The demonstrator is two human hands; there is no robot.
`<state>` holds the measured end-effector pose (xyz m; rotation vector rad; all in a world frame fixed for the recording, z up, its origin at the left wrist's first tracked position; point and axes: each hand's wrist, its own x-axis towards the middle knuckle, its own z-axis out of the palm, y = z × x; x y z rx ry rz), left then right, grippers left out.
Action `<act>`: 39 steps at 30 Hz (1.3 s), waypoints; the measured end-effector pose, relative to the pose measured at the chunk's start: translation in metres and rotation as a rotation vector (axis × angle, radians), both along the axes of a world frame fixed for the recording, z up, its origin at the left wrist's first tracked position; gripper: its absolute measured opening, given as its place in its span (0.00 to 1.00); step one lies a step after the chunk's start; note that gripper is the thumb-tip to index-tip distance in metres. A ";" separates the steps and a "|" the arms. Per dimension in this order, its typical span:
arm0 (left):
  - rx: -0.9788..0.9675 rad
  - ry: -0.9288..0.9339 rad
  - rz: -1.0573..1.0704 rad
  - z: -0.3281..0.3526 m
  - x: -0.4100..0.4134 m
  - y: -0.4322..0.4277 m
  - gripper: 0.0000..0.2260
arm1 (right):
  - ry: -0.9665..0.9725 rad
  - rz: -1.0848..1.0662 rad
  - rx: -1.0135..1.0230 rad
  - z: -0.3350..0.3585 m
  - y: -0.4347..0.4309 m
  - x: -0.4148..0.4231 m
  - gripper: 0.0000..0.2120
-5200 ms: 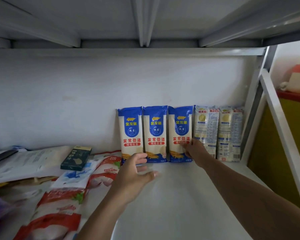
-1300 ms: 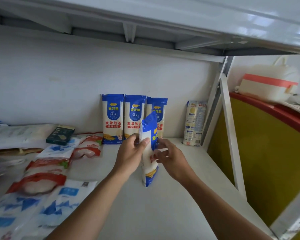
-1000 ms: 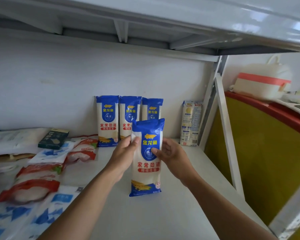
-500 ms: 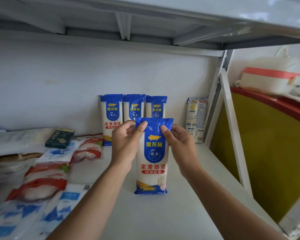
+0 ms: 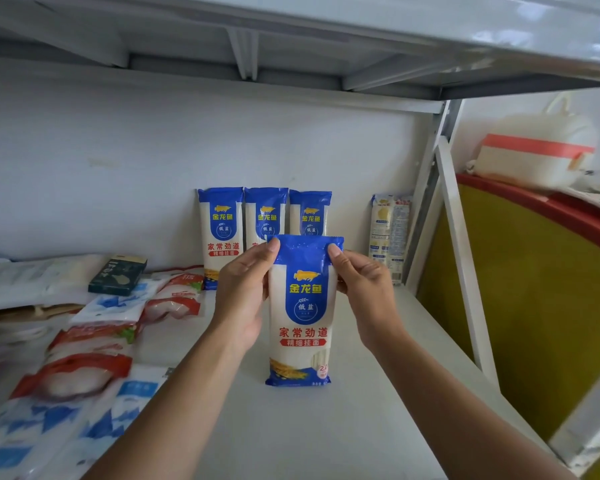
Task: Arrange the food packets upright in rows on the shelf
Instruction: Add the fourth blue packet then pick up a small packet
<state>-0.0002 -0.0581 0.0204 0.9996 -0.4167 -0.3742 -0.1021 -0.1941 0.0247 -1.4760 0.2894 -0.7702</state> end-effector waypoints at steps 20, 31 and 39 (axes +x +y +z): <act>0.497 -0.214 0.021 -0.021 0.001 -0.011 0.17 | 0.396 0.129 -0.202 -0.058 -0.011 -0.015 0.11; 0.592 -0.454 -0.102 -0.014 0.014 -0.015 0.25 | 0.349 -0.181 -0.139 -0.074 -0.104 0.018 0.13; 0.740 -0.479 -0.116 -0.023 0.027 -0.006 0.25 | 0.442 -0.319 -0.163 -0.074 -0.187 0.086 0.15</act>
